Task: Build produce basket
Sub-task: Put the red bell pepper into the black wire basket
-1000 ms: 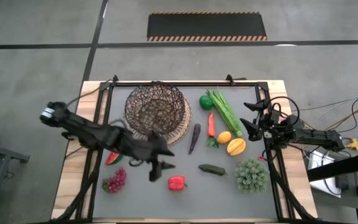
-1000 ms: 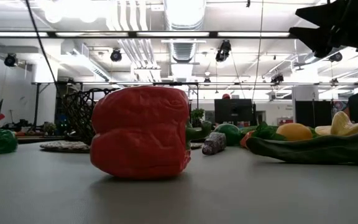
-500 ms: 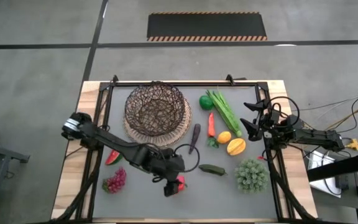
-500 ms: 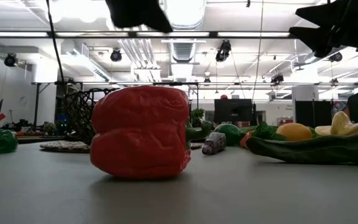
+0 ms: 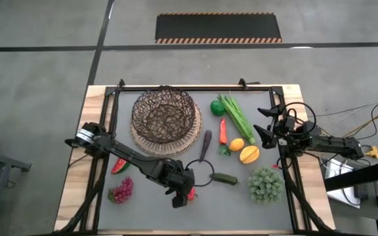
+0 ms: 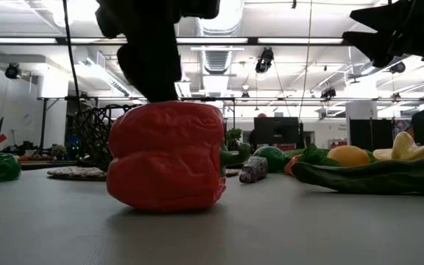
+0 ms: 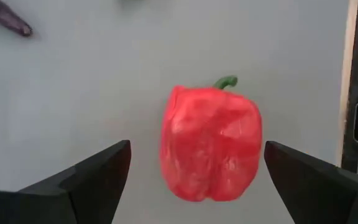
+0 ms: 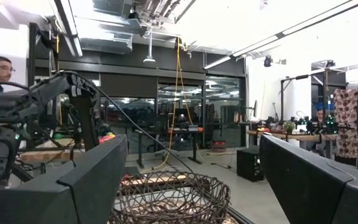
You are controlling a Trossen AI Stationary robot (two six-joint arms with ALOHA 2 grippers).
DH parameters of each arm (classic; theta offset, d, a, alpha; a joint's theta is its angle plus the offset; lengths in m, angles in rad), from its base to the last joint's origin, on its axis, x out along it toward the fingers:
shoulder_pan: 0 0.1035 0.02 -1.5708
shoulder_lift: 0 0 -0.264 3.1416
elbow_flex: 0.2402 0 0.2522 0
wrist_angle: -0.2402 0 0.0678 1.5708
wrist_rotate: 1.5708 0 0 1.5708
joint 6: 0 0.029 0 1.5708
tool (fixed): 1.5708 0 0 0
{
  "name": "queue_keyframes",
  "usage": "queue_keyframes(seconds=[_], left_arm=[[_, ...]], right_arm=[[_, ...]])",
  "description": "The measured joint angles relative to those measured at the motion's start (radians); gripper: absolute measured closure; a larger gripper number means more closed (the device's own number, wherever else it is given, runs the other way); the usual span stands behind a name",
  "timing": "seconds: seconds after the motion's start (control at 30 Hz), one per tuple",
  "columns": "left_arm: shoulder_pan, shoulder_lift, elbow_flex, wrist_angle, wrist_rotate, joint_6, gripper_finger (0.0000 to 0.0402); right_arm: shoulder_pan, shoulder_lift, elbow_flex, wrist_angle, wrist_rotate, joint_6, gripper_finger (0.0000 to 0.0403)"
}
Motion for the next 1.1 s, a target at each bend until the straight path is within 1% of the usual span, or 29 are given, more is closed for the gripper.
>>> queue_keyframes(seconds=[0.13, 0.33, 0.6, 0.8, 0.9, 1.1], left_arm=[[0.0, 0.018, -0.005, 0.04, 0.003, 0.0, 0.0049], [0.001, 0.039, -0.006, 0.066, 0.054, -0.001, 0.0049], [0.001, 0.046, -0.053, 0.155, 0.057, -0.016, 0.0049], [0.001, 0.046, -0.069, 0.159, 0.044, -0.029, 0.0051], [0.001, 0.046, -0.08, 0.156, 0.043, -0.029, 0.0065], [0.001, 0.046, -0.084, 0.158, 0.043, -0.031, 0.0122]], right_arm=[[0.0, 0.0, 0.0, -0.005, 0.0, 0.011, 0.0056], [0.0, 0.003, 0.0, -0.008, 0.0, 0.011, 0.0057], [0.0, 0.003, 0.0, -0.008, 0.0, 0.011, 0.007], [0.0, 0.003, 0.0, -0.008, 0.0, 0.011, 0.0072], [0.0, 0.003, 0.0, -0.007, 0.0, 0.01, 0.0072], [0.0, 0.003, 0.0, -0.007, 0.0, 0.01, 0.0072]])
